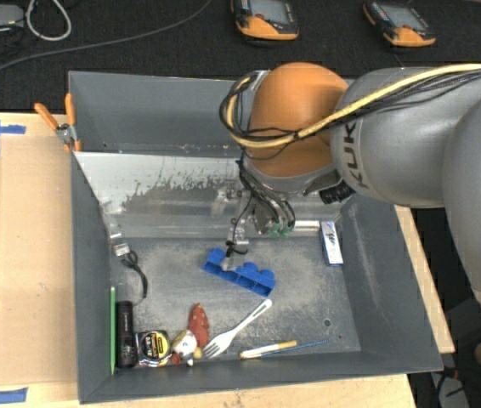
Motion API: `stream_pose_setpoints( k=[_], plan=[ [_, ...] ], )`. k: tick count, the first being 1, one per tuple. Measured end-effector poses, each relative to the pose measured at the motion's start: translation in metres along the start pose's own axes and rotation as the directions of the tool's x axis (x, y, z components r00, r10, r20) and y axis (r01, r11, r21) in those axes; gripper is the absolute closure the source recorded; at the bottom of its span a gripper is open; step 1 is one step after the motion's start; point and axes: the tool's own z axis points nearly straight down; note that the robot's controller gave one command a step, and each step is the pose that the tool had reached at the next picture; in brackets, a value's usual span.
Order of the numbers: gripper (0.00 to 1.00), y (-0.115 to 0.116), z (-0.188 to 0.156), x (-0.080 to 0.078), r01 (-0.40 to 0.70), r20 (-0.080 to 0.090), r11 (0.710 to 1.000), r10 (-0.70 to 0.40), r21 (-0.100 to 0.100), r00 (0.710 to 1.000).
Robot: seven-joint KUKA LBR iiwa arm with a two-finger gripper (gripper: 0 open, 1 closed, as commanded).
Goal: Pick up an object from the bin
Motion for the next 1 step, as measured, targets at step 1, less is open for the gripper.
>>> stream_pose_setpoints(
  k=[1],
  plan=[
    [0.00,-0.0008,-0.0044,-0.0018,-0.003,0.008,1.000,0.003,-0.001,1.000]
  ],
)
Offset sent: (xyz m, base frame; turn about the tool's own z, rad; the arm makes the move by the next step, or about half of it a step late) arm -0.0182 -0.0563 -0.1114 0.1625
